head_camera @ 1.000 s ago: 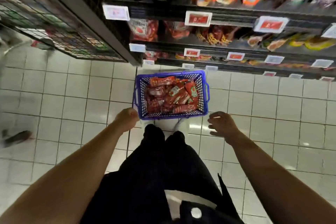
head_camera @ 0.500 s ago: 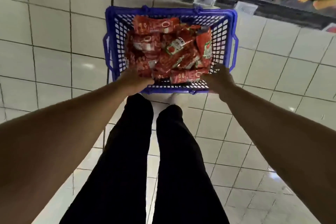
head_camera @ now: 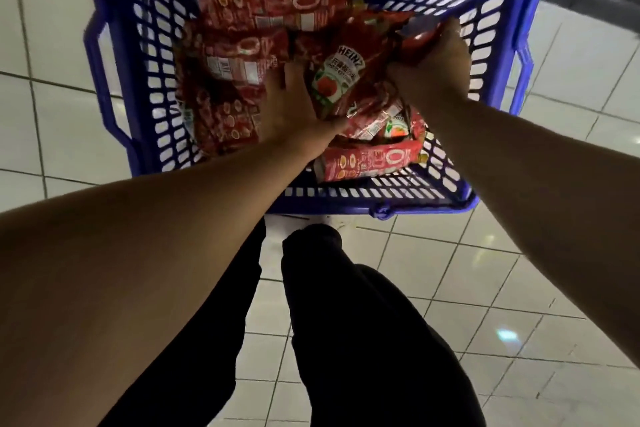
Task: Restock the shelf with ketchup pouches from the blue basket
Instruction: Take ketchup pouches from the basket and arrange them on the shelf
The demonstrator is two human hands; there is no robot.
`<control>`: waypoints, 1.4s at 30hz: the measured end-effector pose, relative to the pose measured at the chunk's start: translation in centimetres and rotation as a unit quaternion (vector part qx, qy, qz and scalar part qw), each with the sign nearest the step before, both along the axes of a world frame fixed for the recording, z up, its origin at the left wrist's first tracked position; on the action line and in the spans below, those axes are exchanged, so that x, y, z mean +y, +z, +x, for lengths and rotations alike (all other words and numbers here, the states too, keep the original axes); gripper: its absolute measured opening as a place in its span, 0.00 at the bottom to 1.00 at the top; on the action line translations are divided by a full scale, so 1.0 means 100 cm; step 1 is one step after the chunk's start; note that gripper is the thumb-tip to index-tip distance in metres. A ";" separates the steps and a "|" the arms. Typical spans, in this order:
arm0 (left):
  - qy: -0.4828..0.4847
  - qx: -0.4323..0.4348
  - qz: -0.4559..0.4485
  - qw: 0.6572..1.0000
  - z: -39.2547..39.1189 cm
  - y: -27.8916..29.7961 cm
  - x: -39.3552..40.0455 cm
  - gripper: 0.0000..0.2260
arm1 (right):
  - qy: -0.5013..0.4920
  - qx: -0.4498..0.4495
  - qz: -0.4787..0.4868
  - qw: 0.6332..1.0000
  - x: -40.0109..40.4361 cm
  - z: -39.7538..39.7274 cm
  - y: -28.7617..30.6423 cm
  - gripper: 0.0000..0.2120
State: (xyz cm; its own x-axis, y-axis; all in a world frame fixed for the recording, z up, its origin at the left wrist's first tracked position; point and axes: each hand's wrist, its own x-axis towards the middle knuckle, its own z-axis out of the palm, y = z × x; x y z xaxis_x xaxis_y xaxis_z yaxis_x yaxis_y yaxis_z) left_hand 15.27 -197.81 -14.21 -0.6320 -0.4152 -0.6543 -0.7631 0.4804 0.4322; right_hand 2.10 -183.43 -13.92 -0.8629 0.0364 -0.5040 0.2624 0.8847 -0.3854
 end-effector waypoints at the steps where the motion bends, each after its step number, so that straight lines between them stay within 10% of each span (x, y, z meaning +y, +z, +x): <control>1: -0.001 -0.006 0.000 1.000 0.000 0.001 0.000 0.50 | 0.000 0.012 0.001 1.000 0.002 0.001 0.001 0.31; 16: 0.073 -0.229 0.311 0.920 0.016 0.083 -0.030 0.35 | -0.124 -0.051 -0.285 0.949 0.042 0.038 0.126 0.30; 26: 0.274 -0.106 0.573 0.765 0.011 0.262 -0.045 0.19 | 0.214 0.147 -0.328 0.908 0.035 0.086 0.319 0.21; 29: 0.286 -0.051 0.623 0.726 -0.003 0.344 -0.049 0.31 | 0.282 0.181 -0.322 0.885 0.028 0.091 0.396 0.17; 35: 0.222 0.019 0.629 0.744 -0.013 0.497 -0.045 0.26 | 0.406 0.194 -0.351 0.821 0.012 0.086 0.533 0.13; 39: 0.247 0.058 0.576 0.777 -0.019 0.579 -0.026 0.12 | 0.286 0.179 -0.424 0.840 0.011 0.078 0.607 0.27; 42: 0.251 0.089 0.644 0.717 -0.026 0.632 -0.012 0.10 | 0.128 0.216 -0.506 0.825 0.004 0.067 0.657 0.25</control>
